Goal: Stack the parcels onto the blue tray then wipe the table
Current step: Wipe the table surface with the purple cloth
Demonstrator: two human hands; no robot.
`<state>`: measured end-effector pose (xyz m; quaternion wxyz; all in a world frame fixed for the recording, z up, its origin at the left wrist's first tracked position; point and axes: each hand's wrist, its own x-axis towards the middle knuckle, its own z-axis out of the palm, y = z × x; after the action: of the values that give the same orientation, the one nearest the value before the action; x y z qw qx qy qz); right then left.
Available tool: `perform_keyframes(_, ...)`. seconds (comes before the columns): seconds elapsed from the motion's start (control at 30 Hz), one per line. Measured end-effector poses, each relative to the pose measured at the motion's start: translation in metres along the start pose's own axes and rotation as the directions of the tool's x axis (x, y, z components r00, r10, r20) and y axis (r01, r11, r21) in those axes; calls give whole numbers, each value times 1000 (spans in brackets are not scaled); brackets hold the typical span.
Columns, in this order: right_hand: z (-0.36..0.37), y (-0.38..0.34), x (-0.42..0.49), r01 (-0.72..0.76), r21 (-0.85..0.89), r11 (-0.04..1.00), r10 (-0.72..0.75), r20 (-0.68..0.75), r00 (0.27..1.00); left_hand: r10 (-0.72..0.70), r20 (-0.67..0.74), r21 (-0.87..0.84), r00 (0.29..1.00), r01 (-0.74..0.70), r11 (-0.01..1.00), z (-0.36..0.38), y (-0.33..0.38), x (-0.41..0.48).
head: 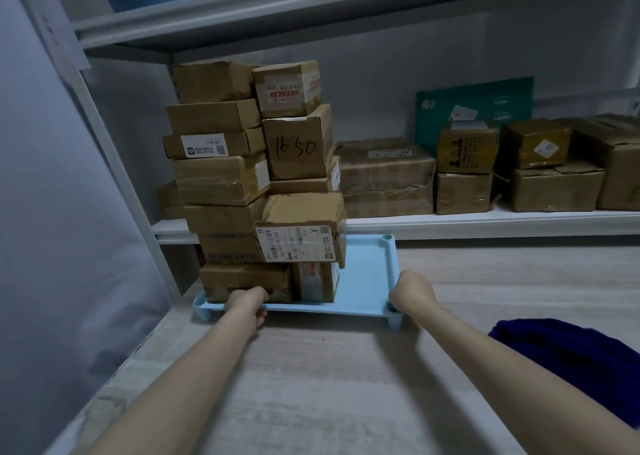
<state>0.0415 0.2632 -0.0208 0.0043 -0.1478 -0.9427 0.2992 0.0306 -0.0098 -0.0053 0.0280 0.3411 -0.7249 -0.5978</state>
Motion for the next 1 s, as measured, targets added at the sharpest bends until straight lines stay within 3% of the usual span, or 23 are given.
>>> perform_keyframes(0.4,6,-8,-1,-27,-2,1000,27,-18,999,-30,41,15,999,29,999,-10,3,-1)
perform_keyframes(0.57,5,8,-6,42,46,998,-39,-63,997,-16,123,-32,992,20,999,-5,5,-28)
perform_keyframes(0.67,-5,33,-23,105,-194,975,-147,-218,965,8,185,88,983,-25,996,11,2,-58)
perform_keyframes(0.73,-17,50,-35,80,-436,897,-190,-216,958,2,227,158,974,-39,987,26,-3,-78)
perform_keyframes(0.87,-48,85,-57,40,-561,827,-99,-75,992,33,374,169,927,-103,980,64,-14,-121)
perform_keyframes(0.93,-66,109,-69,57,-616,785,2,95,995,103,423,236,900,-220,947,88,-17,-139)
perform_keyframes(1.0,-79,129,-73,69,-649,758,147,272,951,232,433,302,871,-383,873,109,-17,-151)
